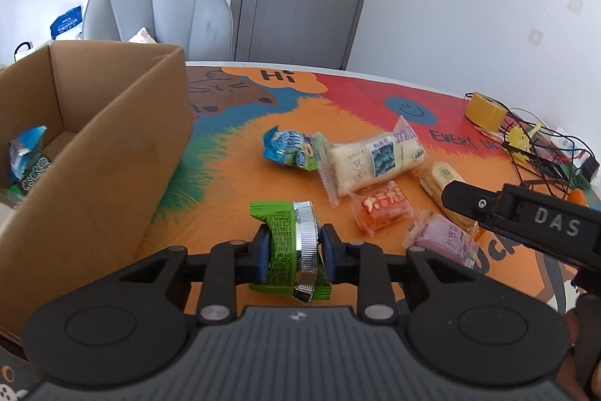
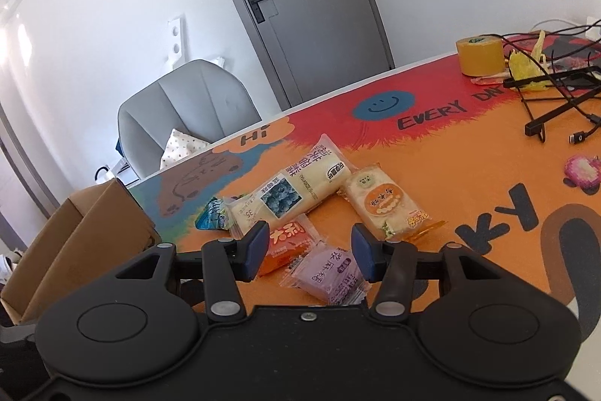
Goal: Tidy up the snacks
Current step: 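Grasp the green-and-silver pack with left tool while right tool grasps pink pack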
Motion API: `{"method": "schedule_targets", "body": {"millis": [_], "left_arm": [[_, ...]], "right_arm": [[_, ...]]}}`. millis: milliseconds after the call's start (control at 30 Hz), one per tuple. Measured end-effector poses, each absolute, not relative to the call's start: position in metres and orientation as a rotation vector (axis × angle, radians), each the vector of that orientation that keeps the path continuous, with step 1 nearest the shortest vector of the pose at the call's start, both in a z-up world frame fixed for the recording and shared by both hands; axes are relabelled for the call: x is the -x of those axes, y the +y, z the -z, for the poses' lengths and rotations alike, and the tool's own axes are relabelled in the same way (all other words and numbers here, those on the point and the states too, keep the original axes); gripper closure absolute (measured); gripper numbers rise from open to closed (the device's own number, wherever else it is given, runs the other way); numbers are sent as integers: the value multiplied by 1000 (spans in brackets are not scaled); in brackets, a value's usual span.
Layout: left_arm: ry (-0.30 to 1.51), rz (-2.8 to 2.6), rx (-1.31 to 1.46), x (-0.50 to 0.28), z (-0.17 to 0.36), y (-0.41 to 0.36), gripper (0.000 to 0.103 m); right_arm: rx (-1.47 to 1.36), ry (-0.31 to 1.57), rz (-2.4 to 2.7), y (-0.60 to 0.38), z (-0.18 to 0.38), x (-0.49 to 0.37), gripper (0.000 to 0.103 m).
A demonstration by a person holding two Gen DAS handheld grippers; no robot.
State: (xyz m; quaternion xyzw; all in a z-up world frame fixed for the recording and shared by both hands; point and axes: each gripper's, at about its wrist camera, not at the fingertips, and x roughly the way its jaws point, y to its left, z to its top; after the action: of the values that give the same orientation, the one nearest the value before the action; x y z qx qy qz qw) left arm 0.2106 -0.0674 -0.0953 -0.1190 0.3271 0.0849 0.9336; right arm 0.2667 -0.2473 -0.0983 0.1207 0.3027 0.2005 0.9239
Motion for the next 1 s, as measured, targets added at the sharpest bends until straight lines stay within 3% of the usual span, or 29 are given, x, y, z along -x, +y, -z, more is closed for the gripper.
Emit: {"method": "schedule_targets", "body": {"millis": [400, 533, 1000], "left_arm": [[657, -184, 279, -200, 91, -55, 76], [652, -171, 290, -193, 90, -53, 76], [587, -131, 262, -165, 71, -49, 76]], "right_arm": [[-145, 731, -413, -230, 123, -271, 51], [-113, 719, -390, -225, 121, -261, 67], [-247, 620, -368, -230, 100, -213, 70]]}}
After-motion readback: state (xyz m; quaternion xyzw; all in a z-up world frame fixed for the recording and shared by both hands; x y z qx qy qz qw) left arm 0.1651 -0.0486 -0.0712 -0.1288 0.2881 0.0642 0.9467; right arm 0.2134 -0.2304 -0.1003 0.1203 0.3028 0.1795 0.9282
